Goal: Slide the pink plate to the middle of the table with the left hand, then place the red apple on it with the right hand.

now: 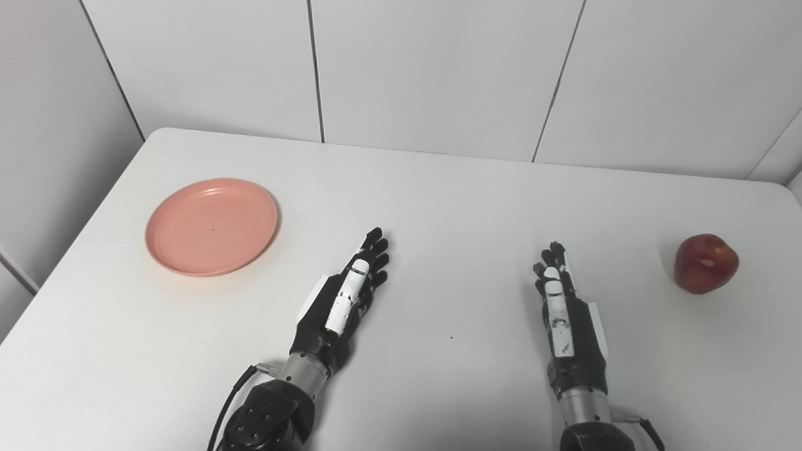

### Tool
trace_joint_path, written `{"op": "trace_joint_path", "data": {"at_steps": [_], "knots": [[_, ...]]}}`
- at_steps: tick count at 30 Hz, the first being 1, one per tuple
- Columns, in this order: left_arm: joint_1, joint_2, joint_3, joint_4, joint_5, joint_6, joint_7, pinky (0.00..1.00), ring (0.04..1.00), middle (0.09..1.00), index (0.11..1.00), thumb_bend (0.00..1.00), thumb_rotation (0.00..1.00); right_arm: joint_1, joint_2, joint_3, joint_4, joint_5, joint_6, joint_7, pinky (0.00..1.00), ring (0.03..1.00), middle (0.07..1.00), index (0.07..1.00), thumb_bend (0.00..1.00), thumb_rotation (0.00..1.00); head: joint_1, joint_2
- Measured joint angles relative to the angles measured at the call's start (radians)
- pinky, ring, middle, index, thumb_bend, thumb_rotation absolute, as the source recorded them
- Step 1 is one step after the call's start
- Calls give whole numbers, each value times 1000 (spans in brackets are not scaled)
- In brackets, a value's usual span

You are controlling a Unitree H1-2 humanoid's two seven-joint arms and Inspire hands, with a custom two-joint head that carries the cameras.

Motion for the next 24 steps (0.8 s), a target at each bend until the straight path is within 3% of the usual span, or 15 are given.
{"op": "trace_joint_path", "data": {"at_steps": [6,8,12,24], "knots": [[0,-33,-14,44,8,-40,6,1000,1000,1000,1000,347,1000,-1,-30,-12,33,35,-44,36,1000,960,970,985,223,1000,101,-67],[0,-39,-18,53,11,-50,9,1000,1000,1000,1000,347,1000,-1,-36,-13,43,42,-61,41,1000,965,975,989,219,1000,104,-71],[0,-44,-31,70,42,-76,19,1000,1000,1000,1000,356,1000,-8,-51,-16,61,53,-85,61,1000,957,970,984,206,1000,144,-113],[-5,-51,-43,101,55,-112,28,1000,1000,1000,1000,386,1000,-33,-57,-36,93,74,-93,71,1000,956,964,982,183,1000,152,-130]]}}
